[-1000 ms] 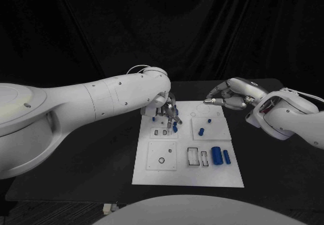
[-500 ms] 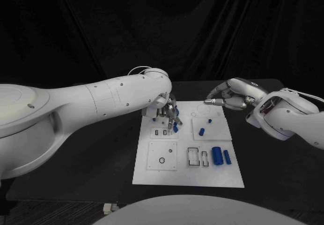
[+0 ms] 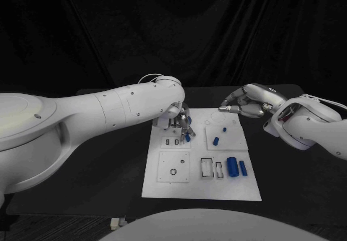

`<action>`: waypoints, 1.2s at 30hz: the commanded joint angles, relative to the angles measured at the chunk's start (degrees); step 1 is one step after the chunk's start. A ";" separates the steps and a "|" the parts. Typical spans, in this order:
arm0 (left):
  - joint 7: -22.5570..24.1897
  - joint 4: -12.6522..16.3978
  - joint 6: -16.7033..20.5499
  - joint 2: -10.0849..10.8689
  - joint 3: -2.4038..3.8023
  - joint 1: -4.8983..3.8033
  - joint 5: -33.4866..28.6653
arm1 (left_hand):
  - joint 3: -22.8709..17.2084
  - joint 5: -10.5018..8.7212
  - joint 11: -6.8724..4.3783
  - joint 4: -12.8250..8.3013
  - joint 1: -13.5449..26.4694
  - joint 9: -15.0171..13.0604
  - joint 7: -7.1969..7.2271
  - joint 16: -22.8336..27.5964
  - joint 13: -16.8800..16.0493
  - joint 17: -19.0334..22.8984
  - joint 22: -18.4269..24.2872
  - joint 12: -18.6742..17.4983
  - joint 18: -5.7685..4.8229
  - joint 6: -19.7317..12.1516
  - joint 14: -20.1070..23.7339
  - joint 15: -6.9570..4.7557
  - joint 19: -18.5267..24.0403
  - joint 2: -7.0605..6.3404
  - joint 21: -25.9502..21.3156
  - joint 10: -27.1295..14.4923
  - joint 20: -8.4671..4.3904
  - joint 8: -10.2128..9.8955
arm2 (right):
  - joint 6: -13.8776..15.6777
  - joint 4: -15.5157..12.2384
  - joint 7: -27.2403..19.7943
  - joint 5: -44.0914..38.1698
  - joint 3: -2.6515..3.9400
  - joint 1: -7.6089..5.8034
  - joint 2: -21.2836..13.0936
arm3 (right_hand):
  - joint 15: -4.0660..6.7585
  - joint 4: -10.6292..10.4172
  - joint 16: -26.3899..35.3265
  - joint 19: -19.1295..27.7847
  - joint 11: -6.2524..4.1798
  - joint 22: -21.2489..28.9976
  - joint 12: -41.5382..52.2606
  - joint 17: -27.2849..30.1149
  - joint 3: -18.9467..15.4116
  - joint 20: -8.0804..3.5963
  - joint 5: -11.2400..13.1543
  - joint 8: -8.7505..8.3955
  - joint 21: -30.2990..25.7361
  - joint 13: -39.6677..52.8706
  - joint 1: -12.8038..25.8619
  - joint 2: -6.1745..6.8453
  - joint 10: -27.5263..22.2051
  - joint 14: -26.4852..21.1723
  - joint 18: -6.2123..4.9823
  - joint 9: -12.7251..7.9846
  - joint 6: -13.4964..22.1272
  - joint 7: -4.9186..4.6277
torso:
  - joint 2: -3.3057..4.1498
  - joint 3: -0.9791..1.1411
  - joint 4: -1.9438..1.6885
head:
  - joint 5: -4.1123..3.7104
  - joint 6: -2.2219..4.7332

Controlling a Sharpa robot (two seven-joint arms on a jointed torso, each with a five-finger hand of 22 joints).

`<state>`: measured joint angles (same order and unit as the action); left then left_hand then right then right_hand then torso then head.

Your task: Assemble the parts on the task board

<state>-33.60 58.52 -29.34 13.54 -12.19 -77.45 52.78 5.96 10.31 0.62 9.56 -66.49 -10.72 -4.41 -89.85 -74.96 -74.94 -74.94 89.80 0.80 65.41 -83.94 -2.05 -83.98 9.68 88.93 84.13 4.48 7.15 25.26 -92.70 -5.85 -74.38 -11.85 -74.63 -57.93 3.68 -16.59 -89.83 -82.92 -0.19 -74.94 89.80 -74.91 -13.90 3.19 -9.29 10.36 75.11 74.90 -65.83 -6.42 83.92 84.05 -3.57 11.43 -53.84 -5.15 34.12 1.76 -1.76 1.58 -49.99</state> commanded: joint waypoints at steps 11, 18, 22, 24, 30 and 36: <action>0.53 -0.58 -0.92 -0.42 0.06 0.42 -0.44 | -0.72 0.63 -0.52 -0.98 -1.13 -0.07 0.30 -0.15 -15.04 -15.06 -12.58 0.20 -0.08 0.62 -6.06 -0.46 -3.78 -0.12 -0.37 5.87 -0.47 -0.54 | -0.49 0.00 1.06 -0.11 0.04 0.09 -0.09 | -0.51 0.08 -0.17 0.56 0.29 -10.50 0.20 -15.09 -0.43 0.02 -0.32 -0.23 -0.37 15.10 -0.52 0.04 6.08 5.95 0.13 -0.08 -0.53 -0.13 | 0.00 0.00 0.01 | 0.15 -0.01; 0.51 -0.62 -1.13 -0.48 0.06 0.45 -0.44 | -1.76 1.00 -0.74 -2.02 -1.75 -0.27 0.54 -0.15 -15.04 -15.06 -12.58 0.20 -0.08 1.07 -6.06 -0.65 -3.78 -0.30 -0.40 5.87 -0.63 -0.63 | -0.59 0.03 1.11 -0.11 0.04 0.09 -0.05 | -0.51 0.08 -0.17 0.56 0.29 -10.50 0.20 -15.09 -0.43 0.02 -0.32 -0.23 -0.37 15.10 -0.52 0.04 6.08 5.95 0.13 -0.08 -0.53 -0.13 | -0.02 -0.01 0.00 | 0.22 -0.01; 0.49 -0.67 -1.25 -0.50 0.06 0.46 -0.44 | -3.17 1.13 -0.91 -3.35 -2.55 -0.45 0.72 -0.15 -15.04 -15.06 -12.51 0.20 -0.06 1.20 -6.06 -0.82 -3.72 -0.53 -0.48 5.87 -0.81 -0.87 | -0.60 0.01 1.14 -0.11 0.04 0.09 -0.08 | -0.51 0.08 -0.17 0.56 0.29 -10.50 0.20 -15.09 -0.43 0.02 -0.32 -0.23 -0.37 15.10 -0.52 0.04 6.08 5.95 0.13 -0.08 -0.53 -0.13 | -0.01 -0.01 -0.02 | 0.18 -0.01; 0.48 -0.72 -1.28 -0.49 0.06 0.47 -0.44 | -3.61 1.26 -0.94 -3.72 -2.69 -0.50 0.74 -0.15 -15.04 -15.06 -12.51 0.20 -0.06 1.21 -6.06 -0.86 -3.72 -0.63 -0.49 5.87 -0.85 -0.97 | -0.60 0.00 1.15 -0.11 0.04 0.09 -0.11 | -0.51 0.08 -0.17 0.56 0.29 -10.50 0.20 -15.09 -0.43 0.02 -0.32 -0.23 -0.37 15.10 -0.52 0.04 6.08 5.95 0.13 -0.08 -0.53 -0.13 | 0.01 0.00 -0.02 | 0.16 -0.01; 0.48 -0.75 -1.27 -0.43 0.06 0.51 -0.44 | -5.19 2.08 -1.02 -5.09 -3.19 -0.67 0.80 -0.15 -15.04 -15.06 -12.49 0.20 -0.04 1.23 -6.06 -0.94 -3.69 -1.04 -0.54 5.87 -0.97 -1.30 | -0.63 -0.03 1.22 -0.11 0.04 0.09 -0.17 | -0.52 0.09 -0.17 0.58 0.30 -10.49 0.20 -15.09 -0.47 0.03 -0.33 -0.24 -0.40 15.10 -0.58 0.03 6.08 5.95 0.12 -0.08 -0.57 -0.14 | -0.02 -0.02 -0.01 | 0.16 -0.01; 0.49 -0.71 -1.22 -0.39 0.06 0.53 -0.44 | -7.00 2.73 -1.07 -6.77 -3.86 -0.86 0.82 -0.15 -15.04 -15.06 -12.43 0.20 -0.02 1.22 -6.06 -1.01 -3.63 -1.61 -0.62 5.87 -1.04 -1.64 | -0.76 0.06 1.27 -0.11 0.04 0.10 -0.02 | -0.53 0.10 -0.17 0.60 0.31 -10.48 0.20 -15.09 -0.51 0.04 -0.37 -0.23 -0.45 15.10 -0.67 0.02 6.08 5.95 0.11 -0.07 -0.62 -0.15 | -0.04 -0.02 0.02 | 0.31 -0.01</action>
<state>-33.59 57.75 -29.99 13.23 -12.17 -77.08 52.74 -0.69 12.80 0.02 2.91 -69.73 -11.49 -3.59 -89.85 -74.96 -74.92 -74.92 89.80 0.81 66.23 -84.15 -2.68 -83.98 8.09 88.71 83.94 3.67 5.75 24.84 -92.67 -5.53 -74.38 -11.84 -74.62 -57.96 3.68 -16.43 -89.83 -82.72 -0.20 -74.92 89.79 -74.91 -14.06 3.39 -9.28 10.36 74.84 74.91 -65.83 -6.42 83.92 84.05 -3.58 11.44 -54.04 -5.35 34.09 1.75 -1.76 1.84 -49.99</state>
